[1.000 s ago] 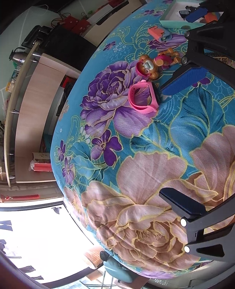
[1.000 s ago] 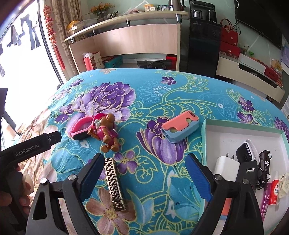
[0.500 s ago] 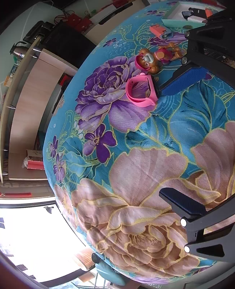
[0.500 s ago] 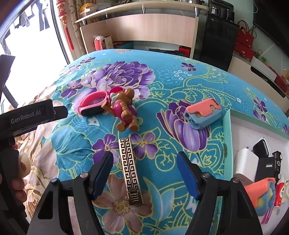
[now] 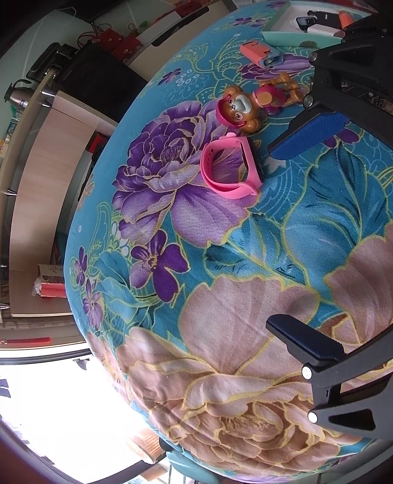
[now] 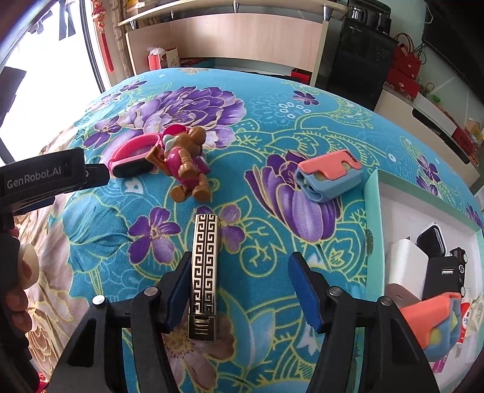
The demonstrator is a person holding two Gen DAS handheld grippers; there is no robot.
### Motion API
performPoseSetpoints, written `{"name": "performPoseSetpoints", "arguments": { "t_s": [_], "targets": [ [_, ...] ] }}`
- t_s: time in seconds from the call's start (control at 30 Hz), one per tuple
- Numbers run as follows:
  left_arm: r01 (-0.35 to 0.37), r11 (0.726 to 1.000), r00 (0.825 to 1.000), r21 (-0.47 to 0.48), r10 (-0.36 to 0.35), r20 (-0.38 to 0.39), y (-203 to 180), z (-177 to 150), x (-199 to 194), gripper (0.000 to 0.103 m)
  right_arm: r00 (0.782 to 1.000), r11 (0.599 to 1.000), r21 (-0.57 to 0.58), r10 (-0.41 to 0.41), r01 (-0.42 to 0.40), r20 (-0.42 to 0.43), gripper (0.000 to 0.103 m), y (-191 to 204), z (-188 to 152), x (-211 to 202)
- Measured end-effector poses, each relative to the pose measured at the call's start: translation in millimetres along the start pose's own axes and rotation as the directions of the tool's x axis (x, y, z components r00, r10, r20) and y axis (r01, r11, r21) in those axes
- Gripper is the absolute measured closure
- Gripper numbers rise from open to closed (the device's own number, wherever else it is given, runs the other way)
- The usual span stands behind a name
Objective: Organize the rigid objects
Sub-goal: 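Grasp the pink watch band with the left tool while the right tool grasps the gold patterned bar, then carry the band and bar into the tray and open both tools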
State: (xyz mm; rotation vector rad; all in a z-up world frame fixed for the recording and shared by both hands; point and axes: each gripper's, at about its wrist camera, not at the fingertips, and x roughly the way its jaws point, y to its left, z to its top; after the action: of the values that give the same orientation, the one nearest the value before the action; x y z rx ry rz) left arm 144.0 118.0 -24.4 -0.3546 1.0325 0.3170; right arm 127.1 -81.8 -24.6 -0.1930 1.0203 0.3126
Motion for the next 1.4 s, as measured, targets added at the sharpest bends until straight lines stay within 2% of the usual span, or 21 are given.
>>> {"name": "performPoseSetpoints", "arguments": {
  "t_s": [0.13,0.23,0.3,0.47,0.63,0.7,0.83,1.0,1.2,1.4],
  "targets": [
    [0.009,0.999,1.000,0.038,-0.009,-0.006,-12,2,8,0.000,1.000,1.000,0.017,-0.010,0.010,0.002,0.053,-6,0,-2],
    [-0.001,0.997,1.000,0.072,0.001,0.000,-21,3,13,0.000,1.000,1.000,0.027,-0.010,0.010,0.001,0.056,-8,0,-2],
    [0.001,0.996,1.000,0.087,-0.002,0.009,-26,4,15,0.000,1.000,1.000,0.026,-0.004,0.003,0.002,0.068,-8,0,-3],
    [0.014,0.993,0.999,0.115,-0.019,0.036,-34,8,16,0.000,1.000,1.000,0.017,0.008,-0.008,0.004,0.084,-6,0,-4],
    [0.004,0.992,0.999,0.128,-0.010,0.048,-38,8,21,0.000,1.000,1.000,0.020,0.015,-0.015,0.005,0.085,-7,0,-4],
    [0.007,0.991,0.998,0.131,-0.015,0.058,-39,8,21,0.011,1.000,1.000,0.023,0.017,-0.017,0.005,0.086,-7,0,-4],
    [0.017,0.988,0.998,0.153,-0.027,0.061,-43,8,22,0.017,1.000,1.000,0.022,0.019,-0.019,0.005,0.087,-8,0,-4],
    [0.062,0.981,0.995,0.185,-0.074,0.059,-50,6,18,0.044,1.000,1.000,0.022,0.019,-0.020,0.005,0.087,-7,0,-4],
    [0.076,0.982,0.994,0.174,-0.088,0.063,-47,6,13,0.044,0.999,0.998,0.043,0.036,-0.036,0.014,0.088,-12,0,-8],
    [0.071,0.985,0.988,0.155,-0.091,0.126,-42,10,-11,0.045,0.997,0.995,0.078,0.054,-0.058,0.051,0.088,-20,2,-17]
  ]
}}
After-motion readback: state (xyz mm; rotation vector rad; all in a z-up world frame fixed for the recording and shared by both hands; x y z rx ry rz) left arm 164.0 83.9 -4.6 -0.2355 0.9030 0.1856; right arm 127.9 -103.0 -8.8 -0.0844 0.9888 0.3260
